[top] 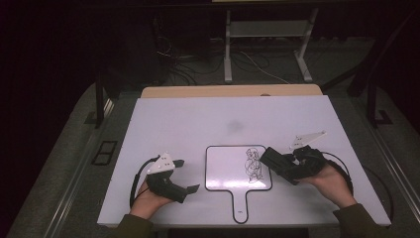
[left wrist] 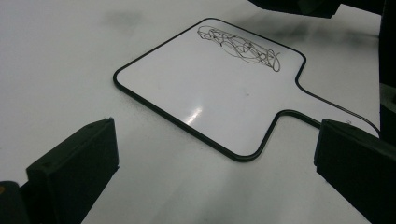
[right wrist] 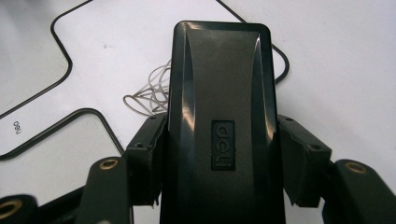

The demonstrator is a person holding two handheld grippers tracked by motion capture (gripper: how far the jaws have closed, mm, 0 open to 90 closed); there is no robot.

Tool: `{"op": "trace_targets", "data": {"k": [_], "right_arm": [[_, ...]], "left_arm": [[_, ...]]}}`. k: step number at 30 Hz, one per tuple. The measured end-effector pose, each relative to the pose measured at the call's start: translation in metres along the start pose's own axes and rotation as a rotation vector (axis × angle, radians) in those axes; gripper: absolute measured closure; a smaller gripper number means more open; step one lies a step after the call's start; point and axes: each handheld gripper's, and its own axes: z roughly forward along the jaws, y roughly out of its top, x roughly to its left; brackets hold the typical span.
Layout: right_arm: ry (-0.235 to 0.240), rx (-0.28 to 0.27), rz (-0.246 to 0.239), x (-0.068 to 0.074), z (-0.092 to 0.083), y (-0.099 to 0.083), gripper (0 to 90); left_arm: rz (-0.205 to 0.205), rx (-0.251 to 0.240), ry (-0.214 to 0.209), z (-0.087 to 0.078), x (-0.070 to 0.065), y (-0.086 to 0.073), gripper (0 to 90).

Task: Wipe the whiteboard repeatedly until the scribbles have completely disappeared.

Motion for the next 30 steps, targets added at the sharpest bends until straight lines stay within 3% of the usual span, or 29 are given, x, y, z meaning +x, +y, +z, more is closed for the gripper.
{"op": "trace_targets", "data": {"k": [19,30], "right_arm": [[0.003,-0.01,-0.017,-0.002,0.012,0.024,38.6],[0.002,-0.004,-0.04,-0.002,0.029,0.044,38.6]], "left_arm": [[0.002,0.01,-0.009,0.004,-0.003,0.001,0.0],[0.003,0.003,-0.009,0.003,-0.003,0.001,0.0]]}}
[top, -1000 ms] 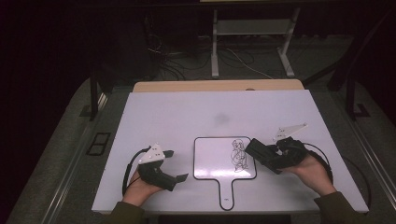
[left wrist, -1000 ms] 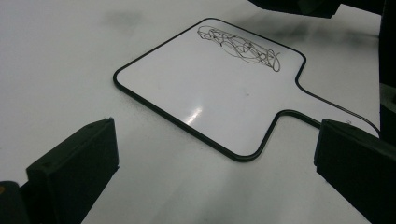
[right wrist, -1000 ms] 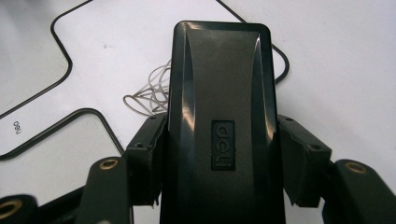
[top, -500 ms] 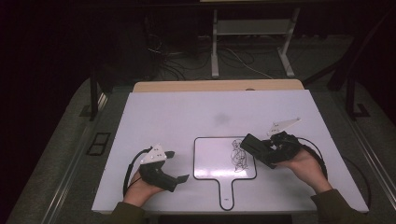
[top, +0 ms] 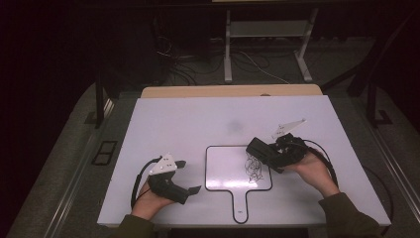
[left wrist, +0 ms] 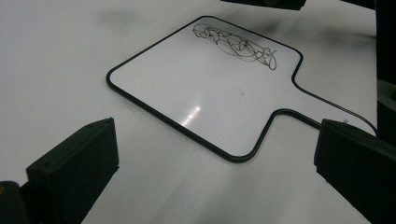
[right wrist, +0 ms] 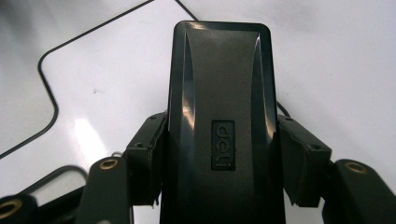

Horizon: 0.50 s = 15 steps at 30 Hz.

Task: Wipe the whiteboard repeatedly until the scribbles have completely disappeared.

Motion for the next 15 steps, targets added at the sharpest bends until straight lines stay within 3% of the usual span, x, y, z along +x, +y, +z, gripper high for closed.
{"op": "trace_targets", "data": {"k": [15], "right_arm": [[-0.034,0.049,-0.008,-0.01,0.032,0.016,38.7]], "left_arm": [[-0.002,-0.009,0.006,-0.001,0.001,0.0,0.0]]}}
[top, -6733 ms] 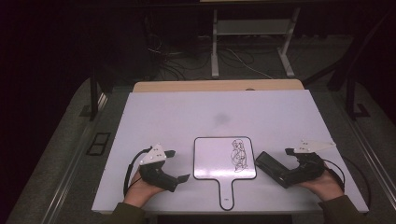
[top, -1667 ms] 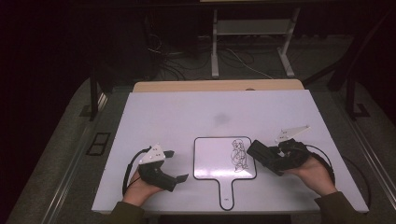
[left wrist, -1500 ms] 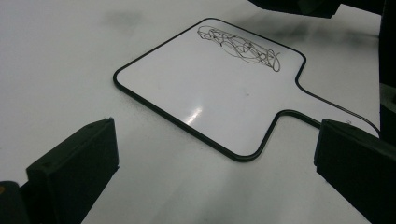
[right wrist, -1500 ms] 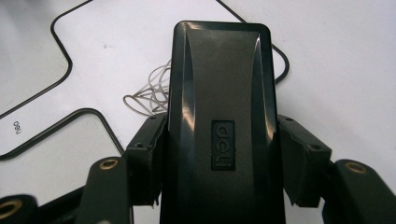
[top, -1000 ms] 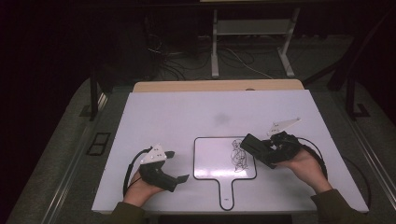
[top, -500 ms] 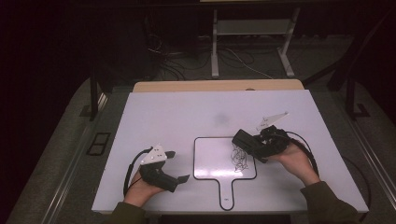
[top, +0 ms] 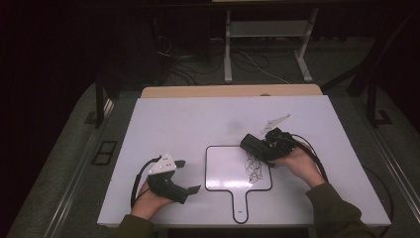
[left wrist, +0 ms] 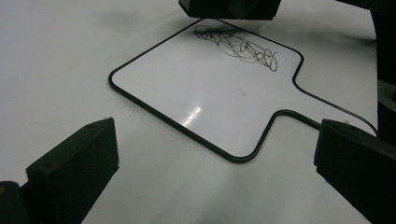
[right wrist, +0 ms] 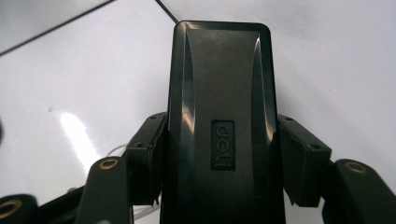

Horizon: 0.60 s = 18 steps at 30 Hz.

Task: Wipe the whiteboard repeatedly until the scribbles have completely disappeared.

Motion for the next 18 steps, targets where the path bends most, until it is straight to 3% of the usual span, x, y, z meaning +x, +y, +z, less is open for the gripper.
{"op": "trace_targets", "data": {"k": [18], "right_arm": [[-0.04,0.056,-0.028,-0.003,0.023,0.002,38.6]], "left_arm": [[0.004,0.008,0.0,0.001,0.0,0.0,0.0]]}}
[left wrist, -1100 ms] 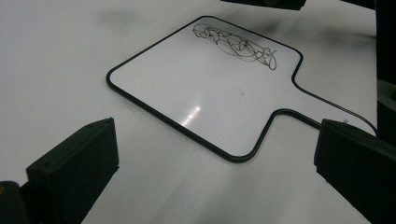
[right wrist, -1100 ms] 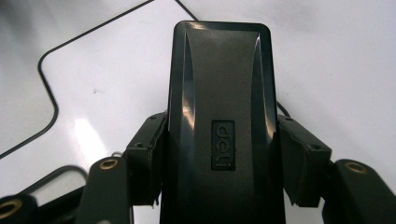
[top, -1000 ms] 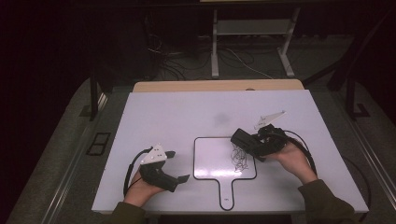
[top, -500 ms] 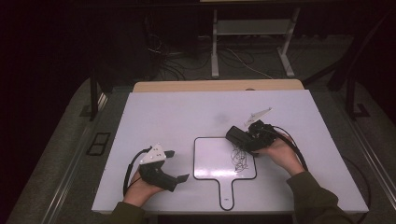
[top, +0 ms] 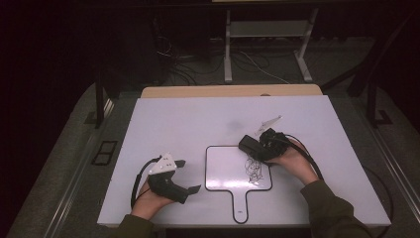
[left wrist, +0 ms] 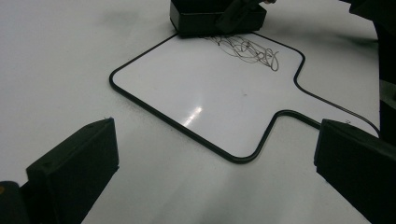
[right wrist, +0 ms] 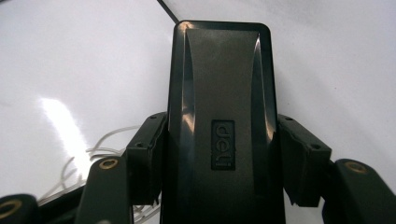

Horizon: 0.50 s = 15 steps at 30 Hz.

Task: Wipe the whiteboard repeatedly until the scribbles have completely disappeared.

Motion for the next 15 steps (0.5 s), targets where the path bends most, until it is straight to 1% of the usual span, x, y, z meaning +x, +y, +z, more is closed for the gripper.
{"op": "trace_targets", "data": {"k": [3,4,12,15], "right_arm": [[-0.003,0.003,0.005,-0.0001,0.0023,-0.0003,38.7],[-0.008,0.013,-0.001,0.0002,0.0037,-0.0002,38.7],[-0.015,0.012,-0.009,0.0019,0.0047,0.0007,38.7],[-0.02,0.011,-0.001,0.0009,0.0046,0.0004,38.7]], "left_arm": [[0.0,-0.002,0.0,-0.0001,-0.0003,0.0001,0.0],[0.0,-0.001,-0.001,-0.0002,-0.0002,0.0001,0.0],[0.001,-0.001,0.0,0.0,-0.0003,0.0002,0.0],[0.001,-0.003,0.0,-0.0004,-0.0006,0.0003,0.0]]}}
